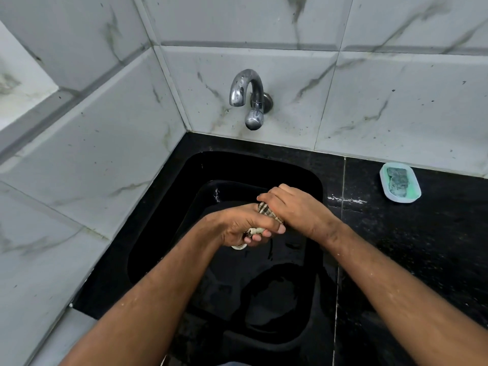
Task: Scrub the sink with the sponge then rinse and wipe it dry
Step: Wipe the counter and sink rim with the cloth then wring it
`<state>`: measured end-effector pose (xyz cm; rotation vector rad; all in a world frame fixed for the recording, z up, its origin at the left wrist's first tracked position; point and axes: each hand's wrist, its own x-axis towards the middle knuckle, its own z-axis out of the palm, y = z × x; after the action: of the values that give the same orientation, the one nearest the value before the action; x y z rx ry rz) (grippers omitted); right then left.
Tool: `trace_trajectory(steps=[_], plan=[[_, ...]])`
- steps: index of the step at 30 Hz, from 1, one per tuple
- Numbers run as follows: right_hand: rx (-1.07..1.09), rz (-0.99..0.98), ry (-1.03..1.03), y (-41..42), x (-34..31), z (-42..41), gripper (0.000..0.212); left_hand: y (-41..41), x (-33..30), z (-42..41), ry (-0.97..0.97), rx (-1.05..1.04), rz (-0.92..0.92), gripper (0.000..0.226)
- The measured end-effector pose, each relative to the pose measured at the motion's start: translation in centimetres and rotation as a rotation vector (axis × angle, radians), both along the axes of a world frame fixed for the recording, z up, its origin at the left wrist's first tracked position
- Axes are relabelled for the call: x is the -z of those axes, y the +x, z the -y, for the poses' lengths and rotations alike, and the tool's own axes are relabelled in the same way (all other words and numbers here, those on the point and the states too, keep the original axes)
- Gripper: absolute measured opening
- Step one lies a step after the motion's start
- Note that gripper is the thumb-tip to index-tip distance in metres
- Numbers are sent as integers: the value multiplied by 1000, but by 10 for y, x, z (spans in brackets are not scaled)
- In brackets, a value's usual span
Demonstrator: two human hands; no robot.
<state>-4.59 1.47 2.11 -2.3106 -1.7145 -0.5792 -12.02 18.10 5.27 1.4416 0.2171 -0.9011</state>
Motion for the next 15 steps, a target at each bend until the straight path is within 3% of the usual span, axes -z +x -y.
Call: trace_trajectory(steps=[4, 8, 15], plan=[[53, 91, -162, 10, 6, -1, 24, 4, 2, 3, 306, 34, 22, 22], [225, -90, -273, 4, 18, -8, 18, 16, 14, 10, 683, 63, 130, 14], [533, -380, -391, -3, 27, -16, 13, 25, 44, 22, 1259, 99, 457, 26]])
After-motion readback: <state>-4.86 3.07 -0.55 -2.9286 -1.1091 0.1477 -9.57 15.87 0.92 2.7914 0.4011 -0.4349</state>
